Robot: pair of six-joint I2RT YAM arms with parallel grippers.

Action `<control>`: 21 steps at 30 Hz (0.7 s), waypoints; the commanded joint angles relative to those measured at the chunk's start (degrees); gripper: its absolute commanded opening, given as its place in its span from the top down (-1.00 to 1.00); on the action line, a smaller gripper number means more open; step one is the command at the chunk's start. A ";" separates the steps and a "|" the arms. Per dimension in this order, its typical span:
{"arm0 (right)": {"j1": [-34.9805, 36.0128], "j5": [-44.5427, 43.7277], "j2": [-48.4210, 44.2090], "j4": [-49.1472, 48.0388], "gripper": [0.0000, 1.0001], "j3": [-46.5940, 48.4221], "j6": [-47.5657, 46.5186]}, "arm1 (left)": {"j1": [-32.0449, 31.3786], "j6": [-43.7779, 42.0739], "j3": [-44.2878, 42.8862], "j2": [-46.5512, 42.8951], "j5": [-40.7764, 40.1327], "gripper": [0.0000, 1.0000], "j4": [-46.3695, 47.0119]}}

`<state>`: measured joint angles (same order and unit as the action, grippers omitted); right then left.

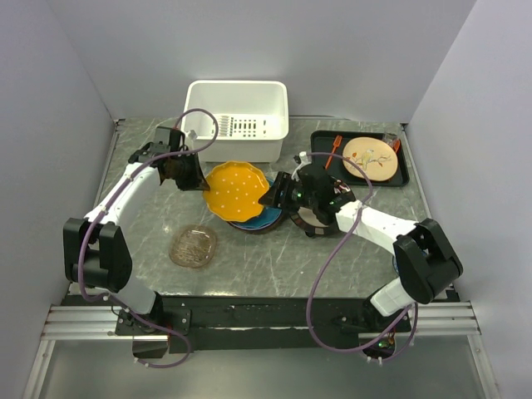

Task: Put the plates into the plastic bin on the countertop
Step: Pick up the plate at the center of the board, then place the plate in the plastic bin.

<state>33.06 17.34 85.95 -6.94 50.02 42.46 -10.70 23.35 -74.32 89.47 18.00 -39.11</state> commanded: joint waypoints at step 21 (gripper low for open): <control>-0.54 -1.79 -8.96 -1.15 -0.64 -2.21 -1.68 | 0.33 0.73 -10.83 -2.90 1.43 0.99 1.41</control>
<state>32.95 16.75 79.59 -7.86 48.40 42.04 -10.55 23.18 -78.72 89.41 16.58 -41.04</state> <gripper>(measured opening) 0.814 0.043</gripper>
